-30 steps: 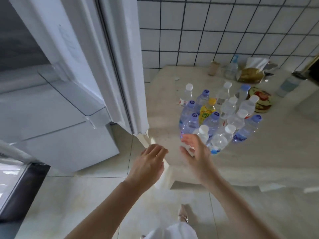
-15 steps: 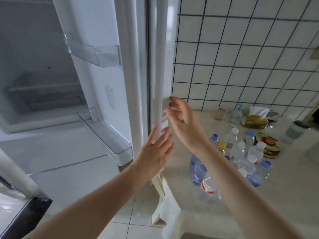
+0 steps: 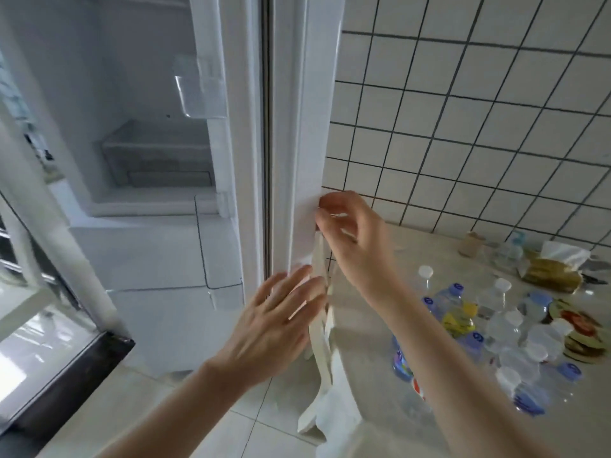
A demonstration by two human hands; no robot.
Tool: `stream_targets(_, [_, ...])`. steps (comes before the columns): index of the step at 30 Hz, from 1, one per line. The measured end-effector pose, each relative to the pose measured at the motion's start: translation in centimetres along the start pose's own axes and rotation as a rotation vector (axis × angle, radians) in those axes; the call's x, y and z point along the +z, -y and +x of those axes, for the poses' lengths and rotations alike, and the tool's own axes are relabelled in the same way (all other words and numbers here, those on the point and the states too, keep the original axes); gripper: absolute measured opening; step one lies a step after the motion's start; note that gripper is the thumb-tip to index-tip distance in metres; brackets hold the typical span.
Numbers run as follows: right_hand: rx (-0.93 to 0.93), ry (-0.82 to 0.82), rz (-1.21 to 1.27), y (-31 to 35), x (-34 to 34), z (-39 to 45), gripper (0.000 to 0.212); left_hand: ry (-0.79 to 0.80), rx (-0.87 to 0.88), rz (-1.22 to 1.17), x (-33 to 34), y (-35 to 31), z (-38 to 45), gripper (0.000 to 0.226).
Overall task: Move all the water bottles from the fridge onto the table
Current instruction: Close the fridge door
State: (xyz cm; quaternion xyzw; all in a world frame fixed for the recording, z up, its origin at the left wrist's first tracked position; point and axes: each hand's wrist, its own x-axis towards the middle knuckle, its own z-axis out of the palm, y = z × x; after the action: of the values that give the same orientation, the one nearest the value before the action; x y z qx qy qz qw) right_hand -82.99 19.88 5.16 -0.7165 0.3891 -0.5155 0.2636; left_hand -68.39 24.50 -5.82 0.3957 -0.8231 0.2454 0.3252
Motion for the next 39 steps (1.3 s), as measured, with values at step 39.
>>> stream_targets(39, [-0.458,-0.113,-0.518,7.6,49.5,14.6,0.055,-0.570,-0.917,-0.441,-13.8,44.8,-18.4,0.051])
